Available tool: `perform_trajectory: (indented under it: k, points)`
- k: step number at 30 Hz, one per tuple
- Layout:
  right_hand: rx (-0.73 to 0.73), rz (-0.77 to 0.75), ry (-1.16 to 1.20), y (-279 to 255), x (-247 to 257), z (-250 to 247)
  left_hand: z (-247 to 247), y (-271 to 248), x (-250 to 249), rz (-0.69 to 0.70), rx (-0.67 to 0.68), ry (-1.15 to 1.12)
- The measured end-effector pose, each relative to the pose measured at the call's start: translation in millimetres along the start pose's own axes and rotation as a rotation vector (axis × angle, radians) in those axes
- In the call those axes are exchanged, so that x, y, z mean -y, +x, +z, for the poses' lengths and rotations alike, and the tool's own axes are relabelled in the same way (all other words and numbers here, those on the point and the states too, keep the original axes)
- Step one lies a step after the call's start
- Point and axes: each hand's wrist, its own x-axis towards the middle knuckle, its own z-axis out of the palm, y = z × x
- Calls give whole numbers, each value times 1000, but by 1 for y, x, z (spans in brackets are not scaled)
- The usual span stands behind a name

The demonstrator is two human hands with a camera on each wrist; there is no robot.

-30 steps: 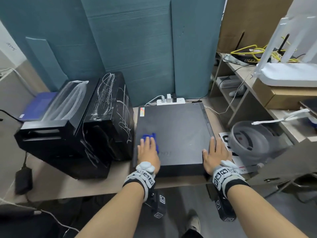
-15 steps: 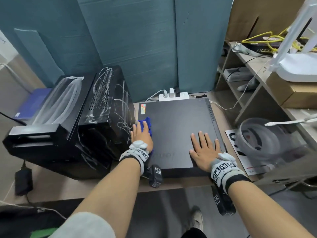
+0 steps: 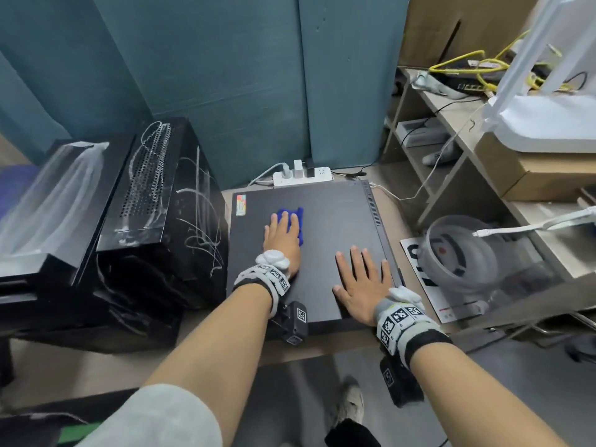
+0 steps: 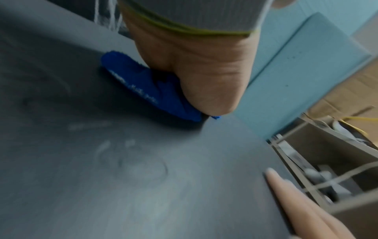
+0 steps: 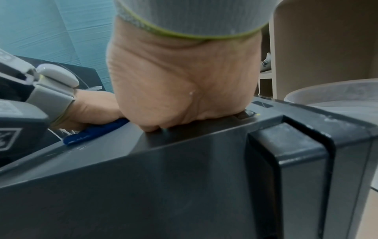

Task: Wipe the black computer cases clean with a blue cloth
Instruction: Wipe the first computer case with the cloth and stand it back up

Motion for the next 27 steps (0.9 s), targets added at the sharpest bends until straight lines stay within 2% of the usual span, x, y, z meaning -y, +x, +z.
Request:
perform_trajectory:
  k: [6,14,16,23,27]
  points:
    - [-3,6,27,-1,0,-3,19,-45,-38,198,36,-11]
    - [-117,-21,140,-15,-14,-2,20,-108,-41,306,47,-34]
    - [-188,30,185,-23,-22,4,21,-117,-42,302,63,-66]
    - [-547,380,402,-73,-36,41,22,-136,-44,299,118,-34]
    - [-552,403,686,-88,-40,60,23,-139,-48,260,115,81]
